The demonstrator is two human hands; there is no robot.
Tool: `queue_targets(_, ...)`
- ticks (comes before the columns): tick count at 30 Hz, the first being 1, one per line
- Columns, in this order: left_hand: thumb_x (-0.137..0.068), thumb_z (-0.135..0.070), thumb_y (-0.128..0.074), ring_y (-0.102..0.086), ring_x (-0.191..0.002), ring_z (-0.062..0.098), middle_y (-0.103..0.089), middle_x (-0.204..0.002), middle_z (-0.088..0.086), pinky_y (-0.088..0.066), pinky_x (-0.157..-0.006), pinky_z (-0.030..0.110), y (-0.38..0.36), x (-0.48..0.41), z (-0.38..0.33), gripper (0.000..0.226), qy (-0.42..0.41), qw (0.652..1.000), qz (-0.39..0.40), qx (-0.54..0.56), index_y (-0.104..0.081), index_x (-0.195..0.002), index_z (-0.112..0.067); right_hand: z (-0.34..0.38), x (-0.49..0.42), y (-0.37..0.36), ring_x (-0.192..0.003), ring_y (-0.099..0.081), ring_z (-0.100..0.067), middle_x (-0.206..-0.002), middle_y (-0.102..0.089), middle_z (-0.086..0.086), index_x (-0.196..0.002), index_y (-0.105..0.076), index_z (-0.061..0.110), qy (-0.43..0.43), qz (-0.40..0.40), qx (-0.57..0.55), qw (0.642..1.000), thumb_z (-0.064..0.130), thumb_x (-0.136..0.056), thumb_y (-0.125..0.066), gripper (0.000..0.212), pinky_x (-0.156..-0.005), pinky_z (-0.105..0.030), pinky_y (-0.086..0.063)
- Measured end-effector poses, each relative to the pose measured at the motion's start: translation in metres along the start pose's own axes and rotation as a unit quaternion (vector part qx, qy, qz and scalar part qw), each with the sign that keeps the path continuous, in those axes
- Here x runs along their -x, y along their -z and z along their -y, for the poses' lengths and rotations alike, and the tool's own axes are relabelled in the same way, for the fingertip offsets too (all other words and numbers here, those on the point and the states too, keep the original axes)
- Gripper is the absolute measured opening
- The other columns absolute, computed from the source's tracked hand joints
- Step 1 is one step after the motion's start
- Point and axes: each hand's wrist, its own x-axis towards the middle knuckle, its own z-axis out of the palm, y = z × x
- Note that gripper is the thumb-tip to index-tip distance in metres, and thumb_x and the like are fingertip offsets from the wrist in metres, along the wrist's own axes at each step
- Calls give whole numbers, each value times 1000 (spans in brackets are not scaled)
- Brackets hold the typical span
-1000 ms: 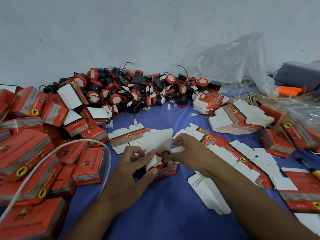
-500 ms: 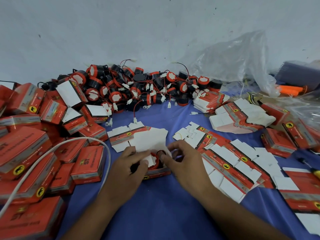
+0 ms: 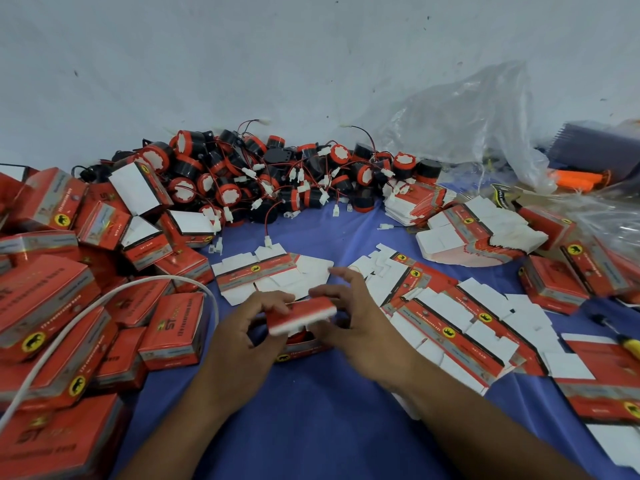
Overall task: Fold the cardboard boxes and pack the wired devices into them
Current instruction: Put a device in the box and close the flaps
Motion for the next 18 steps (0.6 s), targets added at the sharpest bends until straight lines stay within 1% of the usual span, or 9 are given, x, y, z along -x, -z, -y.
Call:
queue_targets(1,-86,9,-64,-58,-115,0,-66,-114,-22,-52,-82,15,1,0,1,34,-3,1000,8,-6,-65,-96,-23,-1,-2,1,-109,-63,-4,-114,-60,28,-135,-48,21,5,13,0,1000,-1,-86,-72,58,-79,-22,-55)
queue_targets(2,-85,7,-65,-57,-117,0,-65,-115,-22,-52,-86,17,2,1,3,30,-6,1000,18,-7,-66,-95,-22,-1,-4,2,-109,-64,-9,-114,-63,23,-129,-56,21,13,22,9,1000,-2,-83,-72,54,-80,-26,-56)
queue_targets(4,-83,-18,-71,-54,-121,1,-62,-123,-22,-51,-91,19,6,2,3,21,-3,998,61,-3,-63,-98,-29,0,-6,3,-107,-66,-15,-116,-65,11,-107,-74,31,26,18,27,999,0,-83,-71,39,-85,-32,-58)
queue_targets(6,-75,-45,-69,-54,-122,1,-58,-129,-23,-50,-91,19,8,3,2,28,22,995,95,5,-59,-101,-36,-1,-5,5,-107,-66,-13,-121,-62,14,-97,-77,43,33,15,43,998,5,-83,-73,40,-89,-36,-58)
queue_targets(8,-73,-54,-66,-54,-121,-1,-57,-130,-25,-50,-92,23,10,2,2,33,33,995,94,-6,-59,-101,-37,-3,-4,7,-116,-62,-8,-128,-57,21,-102,-75,51,47,34,85,995,21,-83,-77,35,-97,-38,-55)
queue_targets(10,-76,-54,-65,-53,-121,-2,-56,-130,-28,-49,-96,28,10,2,2,33,23,996,88,-24,-61,-105,-37,-3,-2,11,-126,-55,-3,-135,-52,24,-111,-70,54,59,65,117,989,47,-83,-75,29,-104,-36,-50)
queue_targets(11,-79,-50,-67,-52,-122,-2,-55,-131,-28,-50,-97,29,9,2,3,34,19,996,88,-26,-62,-109,-38,-3,-2,13,-128,-54,-3,-136,-52,24,-116,-69,52,62,67,119,989,53,-84,-72,32,-106,-36,-49)
queue_targets(15,-81,-29,-71,-52,-125,0,-56,-132,-25,-52,-97,30,9,3,4,41,21,996,92,-3,-64,-120,-37,-3,-2,12,-118,-61,-14,-121,-63,15,-125,-66,28,82,36,107,990,38,-90,-71,36,-100,-41,-53)
queue_targets(18,-85,-14,-76,-55,-124,1,-62,-129,-20,-52,-96,27,10,2,5,39,24,997,75,22,-69,-118,-32,-1,-3,13,-113,-62,-11,-114,-62,25,-122,-68,27,116,37,140,983,31,-94,-69,28,-96,-30,-52)
